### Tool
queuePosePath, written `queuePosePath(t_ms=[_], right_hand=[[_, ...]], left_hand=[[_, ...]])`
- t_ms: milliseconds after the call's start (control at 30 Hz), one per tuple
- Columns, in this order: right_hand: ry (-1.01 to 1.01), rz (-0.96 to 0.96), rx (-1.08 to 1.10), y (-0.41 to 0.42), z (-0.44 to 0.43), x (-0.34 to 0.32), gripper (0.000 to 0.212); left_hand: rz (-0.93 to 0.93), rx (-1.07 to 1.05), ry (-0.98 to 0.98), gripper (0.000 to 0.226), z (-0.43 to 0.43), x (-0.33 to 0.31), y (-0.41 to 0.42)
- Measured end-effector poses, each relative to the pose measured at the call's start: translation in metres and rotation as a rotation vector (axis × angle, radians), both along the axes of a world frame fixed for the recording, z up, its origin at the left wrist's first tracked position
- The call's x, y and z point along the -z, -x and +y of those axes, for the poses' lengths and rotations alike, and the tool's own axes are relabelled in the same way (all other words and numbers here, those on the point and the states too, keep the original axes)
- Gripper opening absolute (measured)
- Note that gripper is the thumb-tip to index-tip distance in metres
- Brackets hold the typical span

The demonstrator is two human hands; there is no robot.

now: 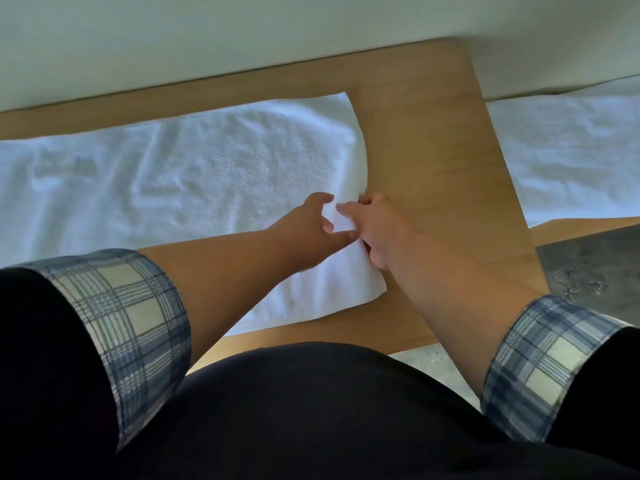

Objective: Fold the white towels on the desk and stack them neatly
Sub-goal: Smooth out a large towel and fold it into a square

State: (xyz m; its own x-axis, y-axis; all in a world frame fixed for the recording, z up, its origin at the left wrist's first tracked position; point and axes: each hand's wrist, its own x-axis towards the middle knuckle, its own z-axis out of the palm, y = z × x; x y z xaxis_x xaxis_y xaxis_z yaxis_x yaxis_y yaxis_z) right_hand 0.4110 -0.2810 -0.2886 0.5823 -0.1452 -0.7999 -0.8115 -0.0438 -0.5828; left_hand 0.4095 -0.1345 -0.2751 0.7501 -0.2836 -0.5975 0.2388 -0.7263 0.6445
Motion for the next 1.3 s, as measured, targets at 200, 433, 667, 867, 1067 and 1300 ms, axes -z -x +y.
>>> queuePosePath(t_ms=[200, 433, 667, 867, 1067, 1300], right_hand=[[-0.296, -0.040, 0.035, -0.012, 0.027, -0.019, 0.017], [0.332, -0.359, -0.440, -0.052, 0.031, -0.013, 0.054], [0.361, -0.425, -0.334, -0.090, 0.039, -0.015, 0.069], [0.296, -0.634, -0.418, -0.095, 0.080, -0.032, 0.079], [0.332, -0.772, -0.545, -0.093, 0.154, -0.037, 0.081], [0.346, -0.910, -0.598, -0.075, 0.272, -0.040, 0.077]], left_hand=[[-0.035, -0.147, 0.033, 0.069, 0.010, -0.005, 0.009], [-0.061, -0.128, -0.059, 0.075, 0.027, -0.023, 0.014], [-0.055, -0.040, 0.003, 0.072, 0.031, -0.032, 0.027], [-0.169, -0.020, 0.070, 0.065, 0.046, -0.053, 0.040], [-0.178, -0.220, 0.096, 0.057, 0.106, -0.064, 0.059], [-0.242, -0.417, 0.073, 0.054, 0.203, -0.069, 0.093]])
